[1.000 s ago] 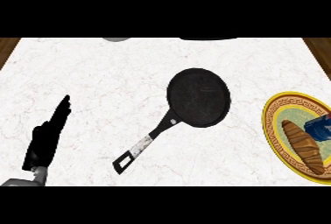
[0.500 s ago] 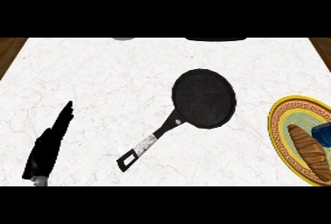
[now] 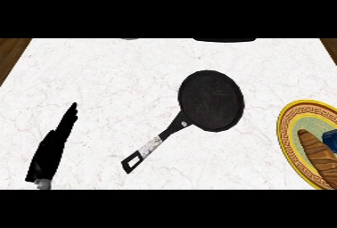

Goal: Pick the can from the plate and place it in the pan

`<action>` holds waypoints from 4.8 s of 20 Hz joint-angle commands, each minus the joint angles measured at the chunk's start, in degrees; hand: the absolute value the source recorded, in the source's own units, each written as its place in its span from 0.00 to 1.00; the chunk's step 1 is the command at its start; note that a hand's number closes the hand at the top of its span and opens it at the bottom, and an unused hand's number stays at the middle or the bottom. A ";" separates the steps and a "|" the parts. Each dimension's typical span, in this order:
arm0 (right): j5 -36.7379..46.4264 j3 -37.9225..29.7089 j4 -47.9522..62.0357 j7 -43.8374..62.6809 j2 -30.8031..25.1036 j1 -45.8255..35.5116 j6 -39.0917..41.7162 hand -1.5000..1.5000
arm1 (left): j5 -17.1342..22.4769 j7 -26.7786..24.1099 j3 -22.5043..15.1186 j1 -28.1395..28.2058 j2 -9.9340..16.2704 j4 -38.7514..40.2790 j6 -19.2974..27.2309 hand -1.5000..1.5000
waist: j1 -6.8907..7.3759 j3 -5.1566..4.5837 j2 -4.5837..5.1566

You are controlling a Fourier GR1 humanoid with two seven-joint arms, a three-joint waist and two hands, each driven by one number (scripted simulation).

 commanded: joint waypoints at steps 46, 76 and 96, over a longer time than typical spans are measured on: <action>-5.94 29.46 35.45 13.48 6.16 -31.17 18.30 0.00 | -5.73 2.04 2.85 -0.34 -5.70 -0.28 -3.14 0.50 | -0.39 0.02 0.03; 14.54 37.62 12.27 0.58 19.45 -14.25 5.96 1.00 | -7.58 4.62 7.80 4.33 -7.41 -5.73 -6.90 0.50 | -3.12 -0.27 -1.61; 66.55 42.77 -27.47 17.15 14.24 -19.98 5.07 1.00 | -9.17 2.14 7.39 5.07 -7.51 -6.88 -7.82 0.50 | -0.04 -0.03 -0.26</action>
